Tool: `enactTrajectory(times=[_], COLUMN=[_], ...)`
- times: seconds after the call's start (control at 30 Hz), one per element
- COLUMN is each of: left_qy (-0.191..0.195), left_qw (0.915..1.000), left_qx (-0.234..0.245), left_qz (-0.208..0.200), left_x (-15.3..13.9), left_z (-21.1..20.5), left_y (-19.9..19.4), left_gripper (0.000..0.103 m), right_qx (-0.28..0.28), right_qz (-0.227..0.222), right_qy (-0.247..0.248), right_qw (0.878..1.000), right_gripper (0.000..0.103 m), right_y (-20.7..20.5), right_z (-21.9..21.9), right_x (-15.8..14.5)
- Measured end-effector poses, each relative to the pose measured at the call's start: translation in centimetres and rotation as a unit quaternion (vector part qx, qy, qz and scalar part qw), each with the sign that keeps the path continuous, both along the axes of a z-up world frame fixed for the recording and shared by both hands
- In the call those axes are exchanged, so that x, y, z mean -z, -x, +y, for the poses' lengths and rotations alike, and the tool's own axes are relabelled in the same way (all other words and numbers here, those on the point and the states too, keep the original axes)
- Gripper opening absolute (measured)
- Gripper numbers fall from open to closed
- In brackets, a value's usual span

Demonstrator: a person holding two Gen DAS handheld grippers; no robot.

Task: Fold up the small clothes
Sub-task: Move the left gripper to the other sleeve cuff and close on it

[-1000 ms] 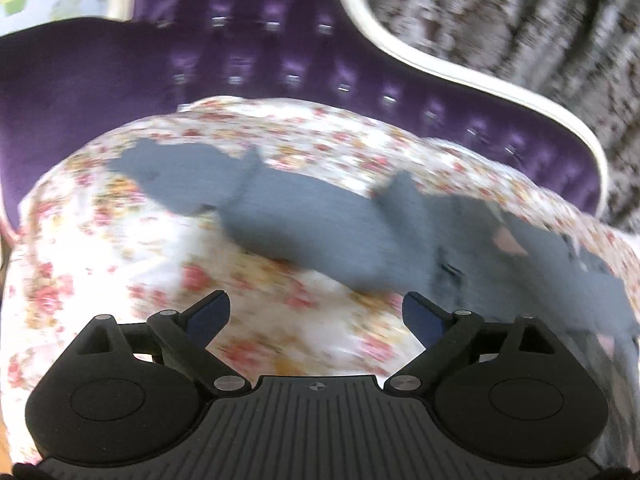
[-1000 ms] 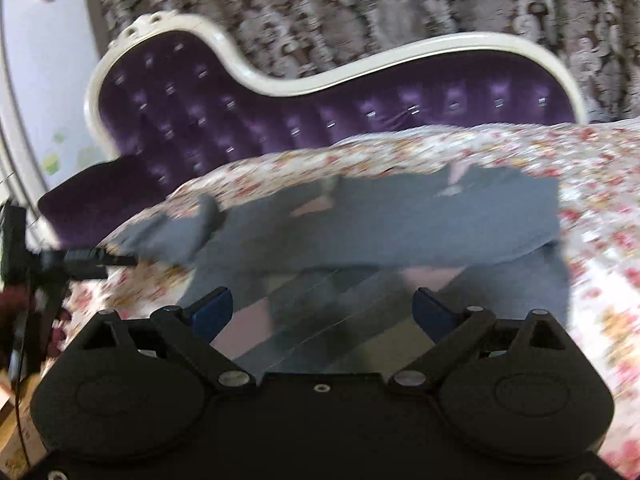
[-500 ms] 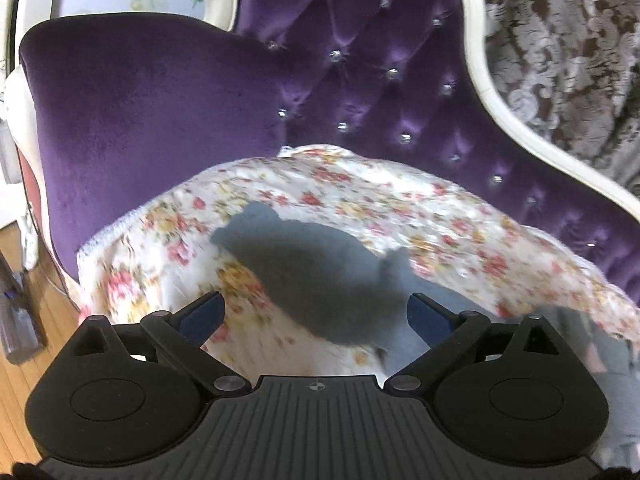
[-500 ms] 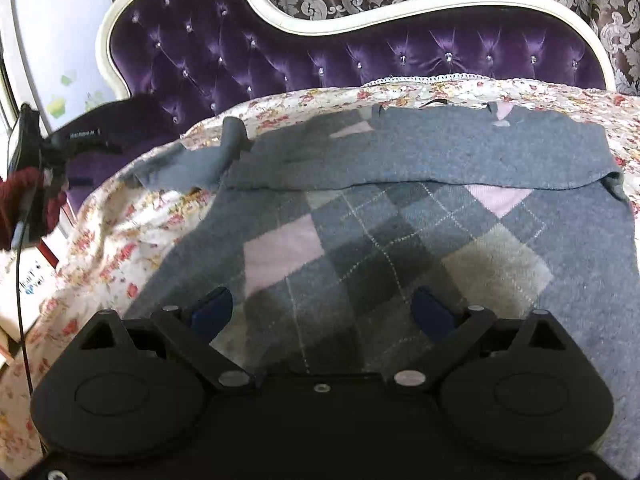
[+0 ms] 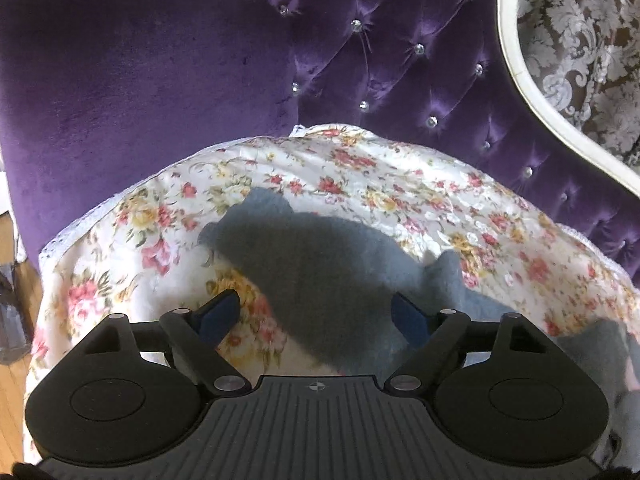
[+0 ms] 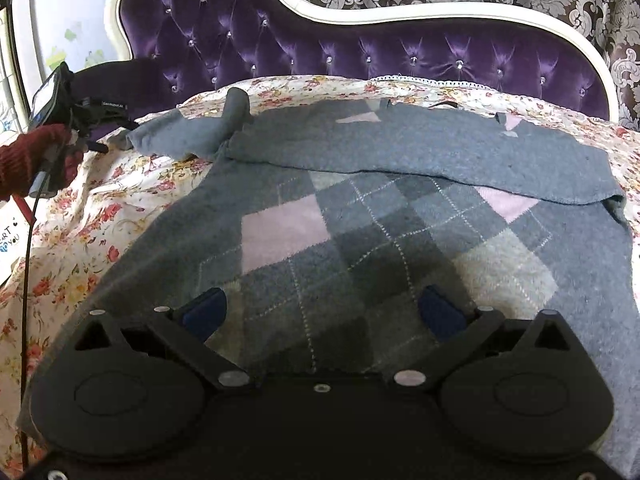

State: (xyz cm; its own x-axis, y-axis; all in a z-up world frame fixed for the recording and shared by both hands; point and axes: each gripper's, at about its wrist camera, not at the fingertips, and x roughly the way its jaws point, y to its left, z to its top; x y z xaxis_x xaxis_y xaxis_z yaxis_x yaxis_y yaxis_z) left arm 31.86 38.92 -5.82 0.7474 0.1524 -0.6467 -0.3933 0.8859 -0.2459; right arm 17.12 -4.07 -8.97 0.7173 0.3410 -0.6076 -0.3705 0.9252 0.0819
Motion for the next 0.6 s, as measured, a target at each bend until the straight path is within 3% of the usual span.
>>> enactTrajectory(times=[0.07, 0.13, 0.17, 0.2, 0.27, 0.33, 0.43, 0.6], left_qy=[0.019, 0.041, 0.053, 0.062, 0.085, 0.082, 0.024, -0.03], left_qw=[0.9998, 0.9988, 0.9981, 0.9974, 0.9959, 0.9958, 0.9981, 0.995], left_qx=[-0.002, -0.009, -0.013, -0.016, -0.02, -0.021, -0.029, -0.048], left_qz=[-0.011, -0.023, -0.029, -0.033, -0.024, -0.036, -0.048, -0.083], left_x=[0.0, 0.1, 0.1, 0.1, 0.5, 0.3, -1.4, -6.0], left_z=[0.6, 1.2, 1.4, 1.6, 1.7, 1.4, 0.5, 1.3], left_y=[-0.4, -0.6, -0.7, -0.8, -1.1, -0.8, -0.1, 1.8], left_gripper=[0.082, 0.076, 0.06, 0.033, 0.007, 0.007, 0.006, 0.006], right_qx=[-0.001, -0.001, -0.001, -0.002, -0.002, -0.002, -0.002, -0.002], right_qz=[0.0, 0.0, -0.001, -0.001, 0.0, 0.0, 0.0, 0.0], right_qy=[0.006, 0.013, 0.014, 0.014, 0.014, 0.014, 0.015, 0.015], right_qw=[1.0, 1.0, 1.0, 1.0, 1.0, 1.0, 1.0, 1.0], right_gripper=[0.103, 0.103, 0.103, 0.103, 0.103, 0.103, 0.103, 0.103], right_y=[0.0, 0.0, 0.0, 0.0, 0.0, 0.0, 0.0, 0.0], right_z=[0.1, 0.3, 0.4, 0.3, 0.3, 0.3, 0.3, 0.4], right_x=[0.0, 0.1, 0.1, 0.1, 0.1, 0.1, 0.1, 0.1])
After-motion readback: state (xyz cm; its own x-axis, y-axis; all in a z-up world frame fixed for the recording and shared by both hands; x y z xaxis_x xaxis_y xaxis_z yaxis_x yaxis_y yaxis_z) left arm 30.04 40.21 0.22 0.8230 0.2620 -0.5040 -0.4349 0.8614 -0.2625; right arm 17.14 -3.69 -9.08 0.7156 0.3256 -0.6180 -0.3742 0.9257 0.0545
